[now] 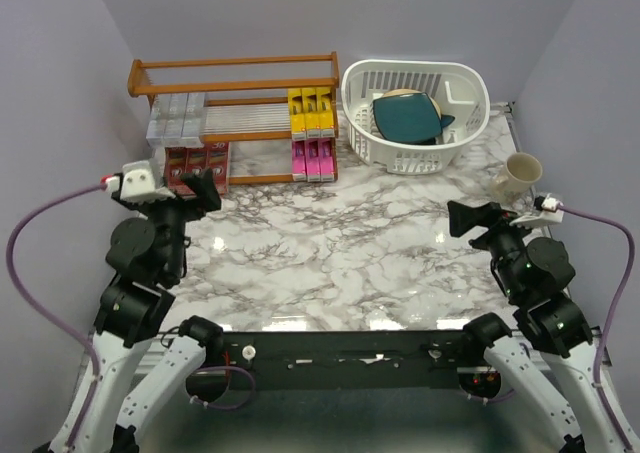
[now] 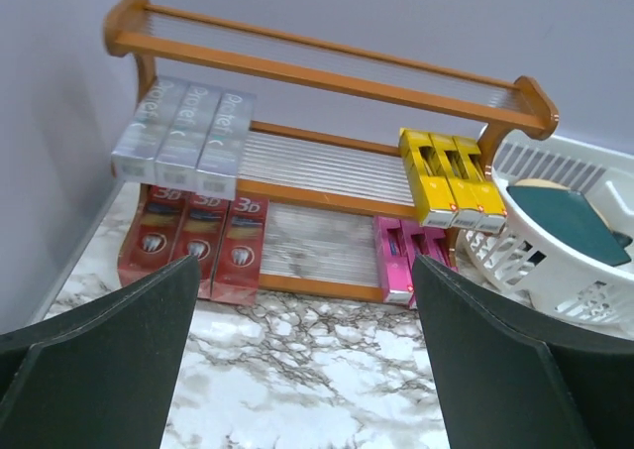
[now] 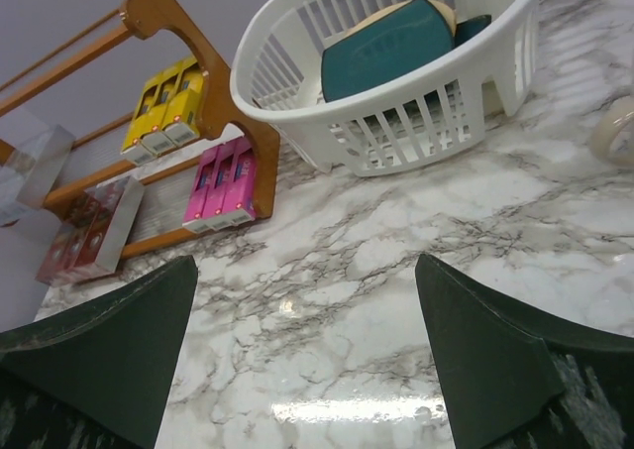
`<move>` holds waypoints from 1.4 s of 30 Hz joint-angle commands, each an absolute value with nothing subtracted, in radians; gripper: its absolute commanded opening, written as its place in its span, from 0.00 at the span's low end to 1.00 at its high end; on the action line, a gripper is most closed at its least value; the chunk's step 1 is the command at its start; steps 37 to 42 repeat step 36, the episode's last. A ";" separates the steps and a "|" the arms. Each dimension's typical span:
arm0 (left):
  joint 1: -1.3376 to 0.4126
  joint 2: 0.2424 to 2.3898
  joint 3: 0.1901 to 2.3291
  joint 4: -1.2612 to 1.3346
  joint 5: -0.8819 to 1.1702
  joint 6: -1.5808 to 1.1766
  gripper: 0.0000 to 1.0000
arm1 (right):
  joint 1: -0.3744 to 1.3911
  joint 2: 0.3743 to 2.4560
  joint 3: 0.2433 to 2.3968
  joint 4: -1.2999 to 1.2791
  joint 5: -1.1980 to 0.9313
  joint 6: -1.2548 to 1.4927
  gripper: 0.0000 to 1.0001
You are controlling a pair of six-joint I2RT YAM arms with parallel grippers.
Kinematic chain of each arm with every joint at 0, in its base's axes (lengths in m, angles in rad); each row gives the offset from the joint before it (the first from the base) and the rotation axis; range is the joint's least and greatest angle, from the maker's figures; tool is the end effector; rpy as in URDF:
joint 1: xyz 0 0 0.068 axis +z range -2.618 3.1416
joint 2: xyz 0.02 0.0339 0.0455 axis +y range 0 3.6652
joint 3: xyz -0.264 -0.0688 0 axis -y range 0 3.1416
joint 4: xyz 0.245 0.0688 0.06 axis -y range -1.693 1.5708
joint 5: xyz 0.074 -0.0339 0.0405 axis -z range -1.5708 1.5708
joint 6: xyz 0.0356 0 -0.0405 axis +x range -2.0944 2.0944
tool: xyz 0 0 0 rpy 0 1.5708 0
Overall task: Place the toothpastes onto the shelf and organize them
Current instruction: Reset both arms
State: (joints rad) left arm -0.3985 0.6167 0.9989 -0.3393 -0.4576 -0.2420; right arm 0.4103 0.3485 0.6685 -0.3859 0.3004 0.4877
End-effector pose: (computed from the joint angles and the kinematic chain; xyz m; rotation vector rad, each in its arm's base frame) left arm 0.1125 -0.0303 0.4178 -0.2448 1.5148 -0.1604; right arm 0.0898 0.0276 0.3306 0.2949 1.6256 0.4417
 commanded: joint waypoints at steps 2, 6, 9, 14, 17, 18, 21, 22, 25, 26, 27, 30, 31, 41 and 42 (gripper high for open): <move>-0.396 0.303 0.830 -0.376 -0.544 -0.232 0.99 | 0.411 0.311 0.805 -0.580 0.376 0.413 1.00; -0.396 0.108 0.724 -0.376 -0.592 -0.253 0.99 | 0.411 0.259 0.810 -0.598 0.431 0.361 1.00; -0.396 -0.046 0.625 -0.344 -0.621 -0.303 0.99 | 0.411 0.212 0.793 -0.577 0.466 0.330 1.00; -0.396 -0.152 0.563 -0.339 -0.644 -0.321 0.99 | 0.411 0.135 0.761 -0.537 0.480 0.298 1.00; -0.390 -0.138 0.563 -0.328 -0.634 -0.307 0.99 | 0.411 0.106 0.729 -0.502 0.483 0.290 1.00; -0.385 -0.138 0.561 -0.324 -0.620 -0.304 0.99 | 0.411 0.091 0.723 -0.493 0.482 0.284 1.00; -0.335 -0.143 0.555 -0.305 -0.585 -0.287 0.99 | 0.411 0.086 0.718 -0.480 0.477 0.279 1.00; -0.316 -0.146 0.548 -0.290 -0.575 -0.281 0.99 | 0.410 0.087 0.718 -0.479 0.482 0.281 1.00; -0.232 -0.144 0.535 -0.258 -0.528 -0.267 0.99 | 0.411 0.087 0.715 -0.479 0.476 0.285 1.00; -0.189 -0.146 0.532 -0.252 -0.513 -0.275 0.99 | 0.411 0.087 0.715 -0.480 0.474 0.285 1.00; -0.175 -0.147 0.529 -0.245 -0.500 -0.294 0.99 | 0.411 0.086 0.715 -0.479 0.477 0.287 1.00; -0.160 -0.144 0.526 -0.230 -0.469 -0.296 0.99 | 0.410 0.077 0.716 -0.480 0.498 0.290 1.00; -0.160 -0.140 0.526 -0.230 -0.474 -0.293 0.99 | 0.411 0.074 0.715 -0.479 0.505 0.291 1.00; -0.160 -0.141 0.522 -0.224 -0.511 -0.299 0.99 | 0.411 0.061 0.712 -0.474 0.503 0.291 1.00; -0.160 -0.141 0.522 -0.224 -0.511 -0.299 0.99 | 0.411 0.061 0.712 -0.474 0.503 0.291 1.00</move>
